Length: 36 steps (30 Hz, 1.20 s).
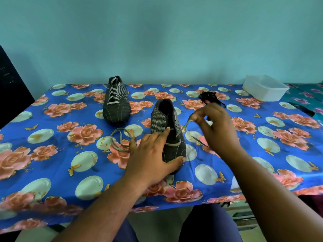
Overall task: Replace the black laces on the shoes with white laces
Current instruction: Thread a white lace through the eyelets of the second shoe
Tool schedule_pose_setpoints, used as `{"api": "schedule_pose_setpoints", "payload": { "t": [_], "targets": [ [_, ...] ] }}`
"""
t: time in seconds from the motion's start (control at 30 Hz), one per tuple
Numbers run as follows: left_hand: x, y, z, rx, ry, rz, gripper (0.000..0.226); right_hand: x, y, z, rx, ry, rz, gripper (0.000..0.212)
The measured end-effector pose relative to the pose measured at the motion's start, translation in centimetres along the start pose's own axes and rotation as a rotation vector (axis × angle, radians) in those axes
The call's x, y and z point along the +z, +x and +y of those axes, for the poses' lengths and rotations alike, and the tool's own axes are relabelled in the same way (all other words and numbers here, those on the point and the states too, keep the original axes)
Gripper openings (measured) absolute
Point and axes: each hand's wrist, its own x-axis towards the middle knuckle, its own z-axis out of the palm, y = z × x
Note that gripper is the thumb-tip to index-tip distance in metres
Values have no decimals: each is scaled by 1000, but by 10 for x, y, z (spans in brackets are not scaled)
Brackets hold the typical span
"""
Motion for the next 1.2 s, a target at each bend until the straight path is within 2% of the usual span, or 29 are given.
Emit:
{"api": "schedule_pose_setpoints", "payload": {
  "t": [0.07,0.13,0.23,0.33,0.4,0.47,0.6,0.67,0.8,0.87,1.0,1.07,1.13,1.2],
  "targets": [
    [0,0,-1,-5,3,-20,105,-15,8,1,127,88,151,12],
    [0,0,-1,-10,1,-31,104,-28,16,9,170,52,243,13],
    [1,0,-1,-6,2,-19,105,-36,20,20,247,42,230,17],
    [1,0,0,-7,10,-9,104,-31,11,19,381,225,68,25],
    [1,0,1,-11,8,-3,103,-26,3,20,357,198,-50,22],
    [2,-1,0,-12,-22,0,103,-20,-6,25,332,128,-168,22],
    [-2,-9,-8,58,-213,37,96,-9,-27,43,305,-207,-485,59],
    [-5,-12,-17,86,-307,106,86,-5,-34,50,298,-371,-534,54],
    [-14,-15,-53,17,-434,185,63,-5,-28,49,303,-493,-493,29],
    [-20,-19,-71,-56,-360,157,59,-5,-21,48,308,-580,-524,32],
    [-22,-24,-92,-83,-147,119,38,-1,-9,50,346,-488,-481,19],
    [-21,-26,-97,-78,-114,128,39,4,-4,51,309,-528,-466,26],
    [-20,-26,-100,-71,-94,145,38,11,0,45,226,-545,-377,29],
    [-21,-27,-102,-76,-89,173,35,19,2,33,160,-454,-283,25]
  ]
}}
